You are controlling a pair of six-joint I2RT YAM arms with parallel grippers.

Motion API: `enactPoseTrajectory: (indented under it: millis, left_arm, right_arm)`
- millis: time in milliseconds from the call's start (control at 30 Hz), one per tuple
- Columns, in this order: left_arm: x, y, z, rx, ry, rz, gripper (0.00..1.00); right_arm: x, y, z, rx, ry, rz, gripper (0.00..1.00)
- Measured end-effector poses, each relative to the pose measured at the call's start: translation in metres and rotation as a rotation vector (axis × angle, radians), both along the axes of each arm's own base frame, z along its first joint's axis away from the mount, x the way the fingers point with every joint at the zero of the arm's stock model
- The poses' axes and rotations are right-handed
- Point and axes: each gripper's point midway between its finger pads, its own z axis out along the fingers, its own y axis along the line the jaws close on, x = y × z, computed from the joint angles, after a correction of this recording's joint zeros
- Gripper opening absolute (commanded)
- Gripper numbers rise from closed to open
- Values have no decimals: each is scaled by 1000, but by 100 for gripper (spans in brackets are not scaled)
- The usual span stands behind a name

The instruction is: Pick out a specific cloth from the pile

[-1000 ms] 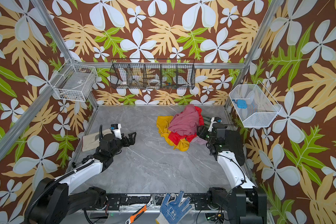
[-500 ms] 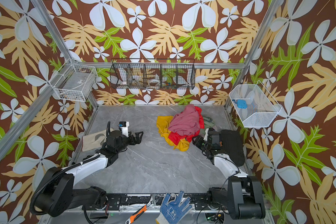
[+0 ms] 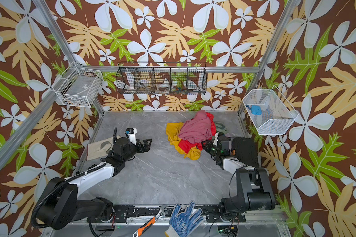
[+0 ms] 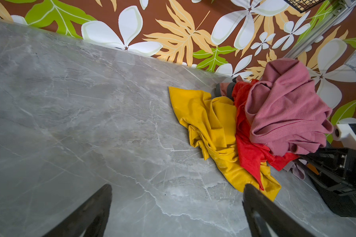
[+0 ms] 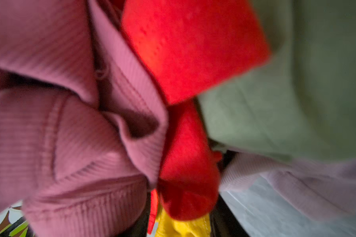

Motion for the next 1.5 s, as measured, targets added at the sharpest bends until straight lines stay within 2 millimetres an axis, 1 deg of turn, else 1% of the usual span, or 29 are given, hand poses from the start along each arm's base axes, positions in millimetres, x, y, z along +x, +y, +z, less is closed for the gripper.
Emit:
enactPoseTrajectory:
  millis: [133, 233, 300, 367, 467, 567, 633, 733, 900, 1033, 1133, 1267, 1333, 1400, 1467, 1500]
  left_arm:
    - [0, 0, 0, 1, 3, -1, 100]
    - [0, -1, 0, 2, 5, -2, 100]
    - [1, -2, 2, 0, 2, -4, 100]
    - [2, -3, 5, -1, -2, -6, 100]
    - [6, -6, 7, -2, -5, -9, 100]
    - [10, -15, 9, -2, -6, -25, 100]
    - [14, -25, 11, 4, -5, -45, 100]
    - [20, -44, 15, 13, -9, -83, 100]
    - [31, -83, 22, 41, -22, -171, 100]
    - [41, -115, 32, 34, -40, -232, 100]
    - [45, -144, 42, 23, -62, -294, 100]
    - [44, -182, 50, 3, -81, -381, 100]
    - [44, -197, 53, -4, -88, -412, 100]
    - [43, -212, 54, -12, -94, -446, 100]
    - [43, -227, 54, -19, -93, -477, 100]
    - [43, -232, 54, -22, -93, -489, 100]
  right_arm:
    - [11, 1, -4, -5, 0, 12, 33]
    - [16, 2, -7, -12, 3, 24, 19]
    - [18, 3, -5, -13, -4, 27, 7]
    - [17, 3, -4, -20, -12, 31, 0]
    - [12, 2, -1, -33, -27, 39, 0]
    - [2, 2, 4, -36, -43, 40, 0]
    - [-5, 2, 12, -40, -65, 39, 0]
    - [-13, 0, 28, -52, -110, 38, 0]
    - [-24, -4, 52, -90, -160, 26, 0]
    - [-30, -8, 59, -113, -159, 16, 0]
    - [-33, -10, 63, -137, -152, 15, 0]
    - [-35, -12, 74, -159, -165, 17, 0]
    - [-34, -11, 79, -163, -174, 20, 17]
    - [-33, -12, 77, -172, -171, 21, 26]
    - [-30, -12, 64, -180, -136, 31, 39]
    - [-29, -11, 56, -180, -110, 40, 42]
